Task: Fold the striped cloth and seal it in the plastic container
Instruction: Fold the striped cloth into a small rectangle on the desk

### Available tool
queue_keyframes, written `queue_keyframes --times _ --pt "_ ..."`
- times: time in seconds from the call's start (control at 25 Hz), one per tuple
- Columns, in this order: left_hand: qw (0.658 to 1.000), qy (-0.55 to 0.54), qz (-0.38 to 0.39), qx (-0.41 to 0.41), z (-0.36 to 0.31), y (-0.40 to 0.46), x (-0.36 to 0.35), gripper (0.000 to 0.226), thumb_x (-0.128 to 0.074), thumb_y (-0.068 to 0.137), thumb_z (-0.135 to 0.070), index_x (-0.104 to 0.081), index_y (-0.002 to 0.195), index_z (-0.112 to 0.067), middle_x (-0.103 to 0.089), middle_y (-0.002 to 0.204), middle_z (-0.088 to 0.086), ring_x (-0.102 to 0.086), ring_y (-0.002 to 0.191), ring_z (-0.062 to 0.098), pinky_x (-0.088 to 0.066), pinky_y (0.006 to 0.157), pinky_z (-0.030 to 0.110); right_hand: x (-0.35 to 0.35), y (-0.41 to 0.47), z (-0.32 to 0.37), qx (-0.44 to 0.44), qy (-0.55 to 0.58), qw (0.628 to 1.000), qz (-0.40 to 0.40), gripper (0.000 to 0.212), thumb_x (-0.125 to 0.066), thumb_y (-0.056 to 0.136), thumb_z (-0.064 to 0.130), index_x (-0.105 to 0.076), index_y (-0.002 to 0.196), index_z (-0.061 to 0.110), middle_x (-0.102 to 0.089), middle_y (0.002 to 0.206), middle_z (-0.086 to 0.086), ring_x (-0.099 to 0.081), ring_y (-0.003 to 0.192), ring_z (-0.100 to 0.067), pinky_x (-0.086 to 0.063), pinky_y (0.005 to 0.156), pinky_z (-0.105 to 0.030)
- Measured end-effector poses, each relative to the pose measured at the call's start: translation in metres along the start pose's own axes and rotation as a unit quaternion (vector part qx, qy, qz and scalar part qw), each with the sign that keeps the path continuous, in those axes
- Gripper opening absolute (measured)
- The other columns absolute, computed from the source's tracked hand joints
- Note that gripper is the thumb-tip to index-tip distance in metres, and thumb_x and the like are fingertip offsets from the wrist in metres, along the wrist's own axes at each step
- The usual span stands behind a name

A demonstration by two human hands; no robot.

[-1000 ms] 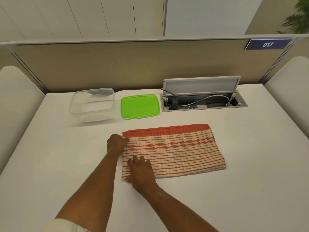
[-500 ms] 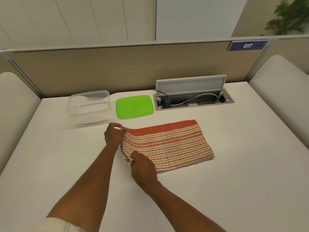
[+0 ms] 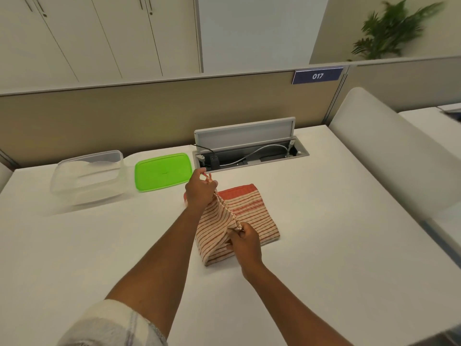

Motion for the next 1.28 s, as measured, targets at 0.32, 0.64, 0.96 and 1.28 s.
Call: queue_keyframes --times 0.32,0.64,0.96,1.28 --pt "0.998 0.016 0.062 -0.003 -0.019 -0.008 -0.107 0.056 -0.071 0.087 -0.018 -0.049 0.138 -0.025 -0.06 0.136 0.006 -0.068 0.108 0.024 -0.052 0.086 0.029 0.065 0.032 -0.033 -0.089 0.091 0.992 0.009 0.019 -0.063 0.093 0.017 -0.06 0.111 0.02 -0.072 0.101 -0.004 -0.074 0.08 -0.021 -0.062 0.065 -0.032" --pt "0.999 0.006 0.042 0.0 -0.009 -0.023 -0.142 0.046 -0.06 0.094 -0.022 -0.048 0.138 -0.024 -0.058 0.138 0.003 -0.062 0.115 0.023 -0.049 0.085 0.024 0.097 0.052 -0.052 -0.073 -0.04 0.996 -0.02 0.023 -0.059 0.095 0.029 -0.054 0.115 0.02 -0.069 0.108 -0.003 -0.071 0.079 -0.018 -0.062 0.072 -0.031" --pt "0.989 0.035 0.143 -0.025 0.011 -0.051 -0.145 0.035 -0.05 0.098 -0.017 -0.059 0.13 -0.025 -0.057 0.14 -0.001 -0.057 0.124 0.022 -0.05 0.092 0.028 0.107 0.041 -0.025 0.146 -0.329 0.929 -0.087 0.052 -0.066 0.088 0.026 -0.042 0.134 0.023 -0.049 0.126 -0.002 -0.061 0.096 -0.014 -0.055 0.075 -0.024" --pt "0.924 0.289 0.16 -0.193 0.09 -0.135 -0.084 0.051 -0.044 0.097 -0.045 -0.042 0.145 -0.028 -0.034 0.157 -0.008 -0.027 0.147 0.017 -0.018 0.122 0.04 0.093 0.05 -0.033 0.309 -0.54 0.782 0.032 0.034 -0.062 0.088 0.024 -0.06 0.121 0.018 -0.06 0.12 -0.008 -0.059 0.096 -0.024 -0.057 0.071 -0.036"
Point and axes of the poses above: each hand's wrist, its own y-axis towards the middle knuckle, its own x-axis out of the back of the hand, z = x × y, the point moved 7 cm from there along y, towards the middle knuckle
